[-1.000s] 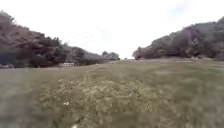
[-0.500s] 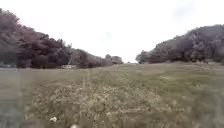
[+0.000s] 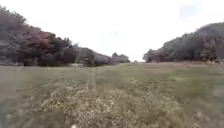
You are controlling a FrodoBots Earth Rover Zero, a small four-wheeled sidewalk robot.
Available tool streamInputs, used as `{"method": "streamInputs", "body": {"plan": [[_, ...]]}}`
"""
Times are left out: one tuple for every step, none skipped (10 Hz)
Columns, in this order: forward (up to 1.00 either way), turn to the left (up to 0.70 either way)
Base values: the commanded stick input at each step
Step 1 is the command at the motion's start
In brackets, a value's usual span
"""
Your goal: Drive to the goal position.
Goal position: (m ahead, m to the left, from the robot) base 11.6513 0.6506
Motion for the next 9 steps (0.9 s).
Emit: {"method": "streamInputs", "body": {"plan": [[1.00, 0.00], [1.00, 0.00], [1.00, 0.00], [1.00, 0.00], [1.00, 0.00], [1.00, 0.00], [1.00, 0.00], [1.00, 0.00], [1.00, 0.00]]}}
